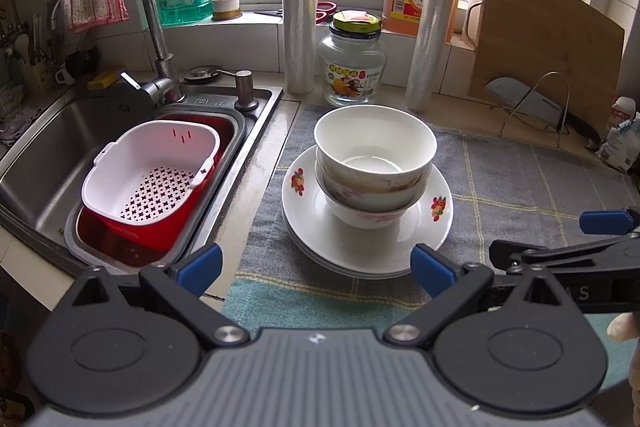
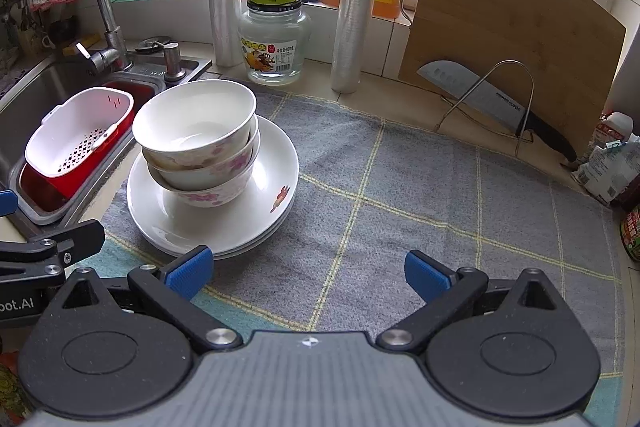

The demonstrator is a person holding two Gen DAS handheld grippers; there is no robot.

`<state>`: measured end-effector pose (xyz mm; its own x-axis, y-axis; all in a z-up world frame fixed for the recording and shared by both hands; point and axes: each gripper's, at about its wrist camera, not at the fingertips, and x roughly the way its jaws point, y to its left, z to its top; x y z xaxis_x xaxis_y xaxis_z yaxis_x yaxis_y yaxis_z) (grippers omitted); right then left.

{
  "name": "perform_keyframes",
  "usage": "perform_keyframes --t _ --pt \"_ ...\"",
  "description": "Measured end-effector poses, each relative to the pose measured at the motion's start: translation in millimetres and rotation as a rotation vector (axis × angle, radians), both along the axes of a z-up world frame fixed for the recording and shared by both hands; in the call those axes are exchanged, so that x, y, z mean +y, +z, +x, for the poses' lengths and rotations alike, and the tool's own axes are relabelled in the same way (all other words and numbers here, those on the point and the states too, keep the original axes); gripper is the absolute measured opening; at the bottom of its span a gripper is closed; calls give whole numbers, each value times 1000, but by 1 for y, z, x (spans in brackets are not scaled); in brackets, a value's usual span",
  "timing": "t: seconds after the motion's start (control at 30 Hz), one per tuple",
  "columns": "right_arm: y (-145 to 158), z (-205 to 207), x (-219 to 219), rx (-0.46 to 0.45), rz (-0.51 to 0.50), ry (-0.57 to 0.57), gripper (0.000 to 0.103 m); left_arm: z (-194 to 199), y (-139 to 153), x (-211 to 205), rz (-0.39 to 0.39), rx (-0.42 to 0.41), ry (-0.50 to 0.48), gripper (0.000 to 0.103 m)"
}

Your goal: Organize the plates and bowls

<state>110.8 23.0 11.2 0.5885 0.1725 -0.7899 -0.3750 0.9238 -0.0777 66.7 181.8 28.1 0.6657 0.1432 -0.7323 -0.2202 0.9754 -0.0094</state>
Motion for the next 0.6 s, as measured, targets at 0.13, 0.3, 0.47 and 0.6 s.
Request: perform_keyframes --t 0.13,0.3,0.47,0.6 --pt "-1 1 0 9 0 -4 103 1 0 0 0 3 2 100" --pt "0 2 0 10 -2 -7 103 1 1 0 0 4 5 100" --pt "0 2 1 11 -1 -8 103 1 1 1 2 4 5 100" --pt "0 1 1 13 1 -9 103 0 2 1 2 3 6 100"
